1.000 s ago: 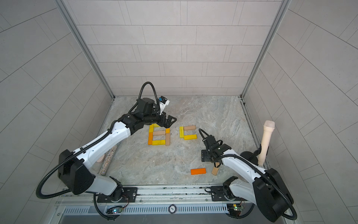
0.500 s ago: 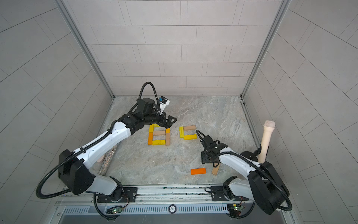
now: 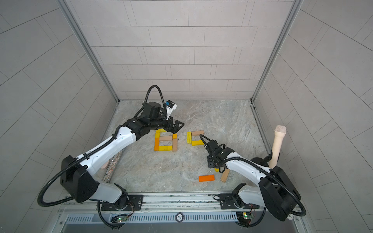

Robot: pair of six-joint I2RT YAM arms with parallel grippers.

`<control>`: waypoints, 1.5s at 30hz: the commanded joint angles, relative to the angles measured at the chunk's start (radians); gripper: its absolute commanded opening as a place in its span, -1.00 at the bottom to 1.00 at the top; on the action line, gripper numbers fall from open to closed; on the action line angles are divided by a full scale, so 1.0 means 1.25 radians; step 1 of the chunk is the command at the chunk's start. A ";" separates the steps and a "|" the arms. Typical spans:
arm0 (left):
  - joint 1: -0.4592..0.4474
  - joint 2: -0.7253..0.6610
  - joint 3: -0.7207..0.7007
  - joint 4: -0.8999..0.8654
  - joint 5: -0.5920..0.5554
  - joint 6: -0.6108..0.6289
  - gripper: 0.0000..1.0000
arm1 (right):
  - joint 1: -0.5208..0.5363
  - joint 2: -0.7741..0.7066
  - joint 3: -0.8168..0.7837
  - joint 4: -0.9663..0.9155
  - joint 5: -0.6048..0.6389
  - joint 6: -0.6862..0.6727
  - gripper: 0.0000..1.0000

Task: Assemble the number 8 with building blocks
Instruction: Pick up the building block from the center of the board.

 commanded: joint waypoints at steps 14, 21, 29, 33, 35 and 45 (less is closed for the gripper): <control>-0.004 -0.022 -0.006 0.019 0.075 0.026 1.00 | 0.007 0.013 -0.014 -0.023 0.016 0.000 -0.21; -0.003 -0.024 -0.007 0.026 0.123 0.034 1.00 | 0.007 0.012 -0.017 -0.020 0.012 -0.018 -0.23; -0.002 -0.027 -0.014 0.033 0.116 0.046 1.00 | 0.008 -0.015 -0.026 -0.013 0.019 -0.030 -0.35; -0.001 -0.019 -0.022 0.035 0.098 0.066 1.00 | 0.008 -0.022 -0.029 -0.010 0.023 -0.029 -0.41; -0.001 -0.013 -0.007 0.012 0.095 0.070 1.00 | 0.008 -0.023 -0.031 -0.005 0.020 -0.031 -0.41; -0.002 -0.017 -0.023 0.039 0.121 0.065 1.00 | 0.013 -0.044 -0.040 0.004 0.015 -0.034 -0.28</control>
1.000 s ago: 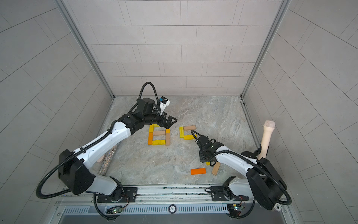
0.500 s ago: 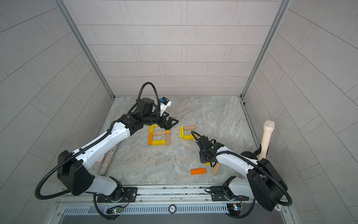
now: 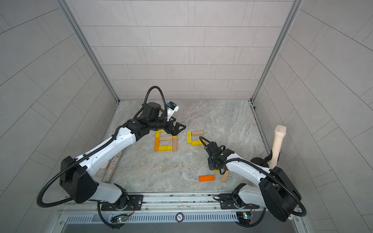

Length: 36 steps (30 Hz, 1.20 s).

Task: Assemble the number 8 with building blocks
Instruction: Pick up the building block from the center of the board.

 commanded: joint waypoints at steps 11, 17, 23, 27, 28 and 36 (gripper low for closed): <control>-0.011 -0.034 -0.041 0.036 -0.002 0.027 1.00 | 0.020 -0.040 -0.020 0.000 0.022 0.006 -0.26; -0.014 -0.025 -0.030 0.020 0.000 0.030 1.00 | 0.020 -0.029 -0.015 -0.003 0.027 0.010 -0.18; -0.014 -0.031 -0.029 0.018 -0.001 0.029 1.00 | 0.021 -0.001 -0.005 -0.005 0.021 0.005 -0.12; -0.014 -0.031 -0.028 0.017 -0.002 0.027 1.00 | 0.021 0.015 0.000 -0.005 0.014 0.001 -0.12; -0.014 -0.031 -0.027 0.016 -0.001 0.027 1.00 | 0.023 0.017 0.001 -0.006 0.014 0.001 -0.13; -0.014 -0.025 -0.020 0.010 -0.004 0.022 1.00 | 0.024 0.009 0.001 -0.008 0.022 0.003 -0.28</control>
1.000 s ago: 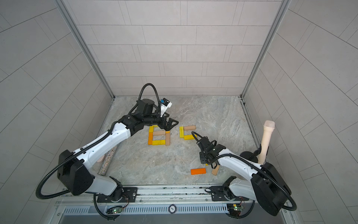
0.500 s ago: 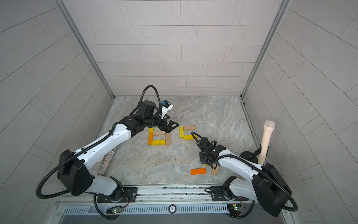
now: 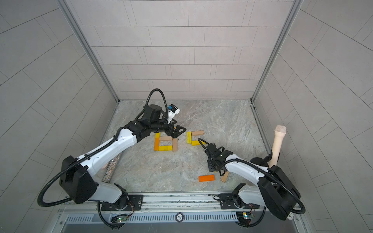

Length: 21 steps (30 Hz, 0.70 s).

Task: Assemble the number 8 with building blocks
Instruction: Pick up the building block from the center of the board, then assemble the building block at the center of the board.

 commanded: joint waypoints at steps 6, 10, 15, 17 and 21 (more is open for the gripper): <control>-0.004 -0.022 0.021 -0.001 0.013 -0.005 1.00 | 0.017 -0.007 0.030 -0.024 0.021 0.014 -0.32; 0.004 -0.031 0.016 -0.002 0.000 0.002 1.00 | 0.072 0.017 0.102 -0.054 0.058 0.048 -0.32; 0.033 -0.037 0.019 0.008 0.029 -0.017 1.00 | 0.133 0.072 0.191 -0.071 0.085 0.114 -0.33; 0.042 -0.043 0.014 0.013 0.021 -0.016 1.00 | 0.155 0.104 0.228 -0.068 0.094 0.141 -0.33; 0.068 -0.047 0.010 0.024 0.020 -0.030 1.00 | 0.198 0.192 0.322 -0.078 0.110 0.179 -0.34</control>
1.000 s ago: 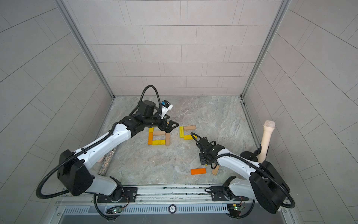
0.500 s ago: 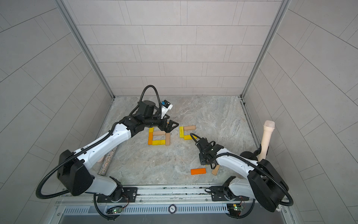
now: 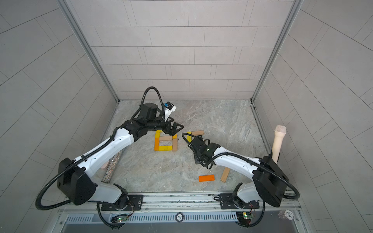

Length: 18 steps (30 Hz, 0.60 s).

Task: Assemble the number 8 with building blocks
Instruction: Assemble the building block at the center of the board.

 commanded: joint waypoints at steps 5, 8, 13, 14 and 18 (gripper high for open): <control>0.053 -0.026 0.001 0.048 0.018 -0.037 1.00 | 0.054 0.140 0.147 -0.033 0.051 0.086 -0.37; 0.071 -0.030 -0.004 0.058 0.021 -0.041 1.00 | 0.060 0.191 0.195 -0.033 0.040 0.093 -0.37; 0.097 -0.038 -0.008 0.070 0.024 -0.047 1.00 | 0.064 0.263 0.253 -0.037 0.019 0.100 -0.38; 0.099 -0.039 -0.009 0.071 0.025 -0.049 1.00 | 0.064 0.274 0.262 -0.040 0.017 0.104 -0.39; 0.101 -0.034 -0.008 0.073 0.035 -0.054 1.00 | 0.065 0.310 0.287 -0.048 0.014 0.119 -0.39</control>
